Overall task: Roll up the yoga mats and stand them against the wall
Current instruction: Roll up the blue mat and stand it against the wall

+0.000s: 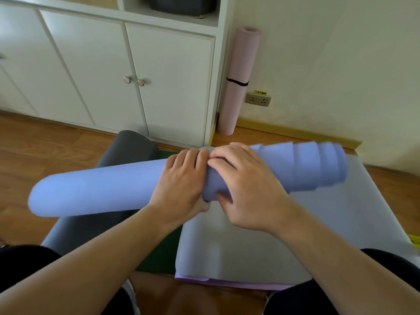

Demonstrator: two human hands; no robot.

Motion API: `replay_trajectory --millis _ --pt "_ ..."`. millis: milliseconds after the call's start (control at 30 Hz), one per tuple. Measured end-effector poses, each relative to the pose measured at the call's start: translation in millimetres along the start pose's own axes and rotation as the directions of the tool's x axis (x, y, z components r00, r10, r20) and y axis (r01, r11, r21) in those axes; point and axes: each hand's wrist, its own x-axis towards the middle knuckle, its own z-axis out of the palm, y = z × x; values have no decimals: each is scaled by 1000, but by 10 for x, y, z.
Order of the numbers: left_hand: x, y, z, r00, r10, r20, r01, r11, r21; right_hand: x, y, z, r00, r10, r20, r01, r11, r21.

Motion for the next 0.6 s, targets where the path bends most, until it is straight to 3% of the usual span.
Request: replay_trajectory --millis 67,133,200,300,467,600 --pt "147 -43 -130 994 -101 -40 97 991 -97 -54 -62 -94 973 -68 -220 89 992 86" --pt "278 -63 -306 980 -180 -89 154 959 -239 -152 -90 -80 967 -25 -254 65 987 150" --pt "362 -25 -495 964 -242 -108 191 918 -348 -208 -61 -33 968 194 -161 -136 940 313" --pt "381 100 -702 951 -279 -133 193 872 -450 -196 -34 -106 882 472 -10 -386 733 560" --pt "240 245 -908 916 -371 -151 223 785 -577 -126 -265 -413 753 654 77 -494 483 723" --pt "-7 388 -1039 912 -396 -112 254 757 -603 -67 -391 -589 739 660 133 -463 355 812"
